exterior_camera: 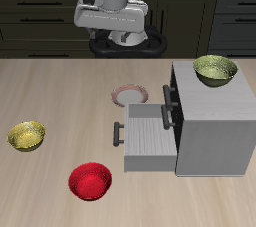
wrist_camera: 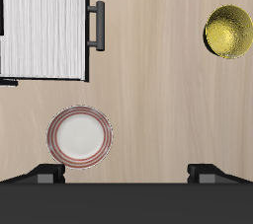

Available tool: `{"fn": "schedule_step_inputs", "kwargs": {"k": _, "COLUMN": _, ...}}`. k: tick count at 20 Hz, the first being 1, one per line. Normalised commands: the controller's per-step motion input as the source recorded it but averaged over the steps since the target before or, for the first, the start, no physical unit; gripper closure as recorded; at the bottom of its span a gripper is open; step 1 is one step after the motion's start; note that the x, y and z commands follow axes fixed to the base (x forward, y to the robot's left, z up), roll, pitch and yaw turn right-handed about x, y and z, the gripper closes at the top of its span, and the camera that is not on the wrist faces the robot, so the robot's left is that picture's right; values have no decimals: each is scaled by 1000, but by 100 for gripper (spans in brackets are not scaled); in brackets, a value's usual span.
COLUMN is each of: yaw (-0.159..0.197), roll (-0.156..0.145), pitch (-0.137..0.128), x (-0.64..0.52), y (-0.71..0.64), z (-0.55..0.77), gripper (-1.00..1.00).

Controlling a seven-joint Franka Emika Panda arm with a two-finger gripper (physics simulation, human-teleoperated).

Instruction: Place the red bowl in the bottom drawer of the white cabinet

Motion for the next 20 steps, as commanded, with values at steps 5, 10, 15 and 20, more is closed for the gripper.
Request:
{"fn": "schedule_step_inputs", "kwargs": {"k": 5, "yaw": 4, "roll": -21, "pitch": -24, "x": 447, "y": -227, "z": 255, "gripper": -100}}
{"fn": "schedule_step_inputs", "kwargs": {"k": 10, "yaw": -11, "roll": -4, "pitch": -21, "x": 584, "y": -254, "z": 297, "gripper": -100}}
{"fn": "schedule_step_inputs", "kwargs": {"k": 15, "yaw": 4, "roll": 25, "pitch": 14, "x": 487, "y": -117, "z": 235, "gripper": -100}}
{"fn": "schedule_step_inputs", "kwargs": {"k": 20, "yaw": -35, "roll": 37, "pitch": 32, "x": 383, "y": -97, "z": 141, "gripper": -100}}
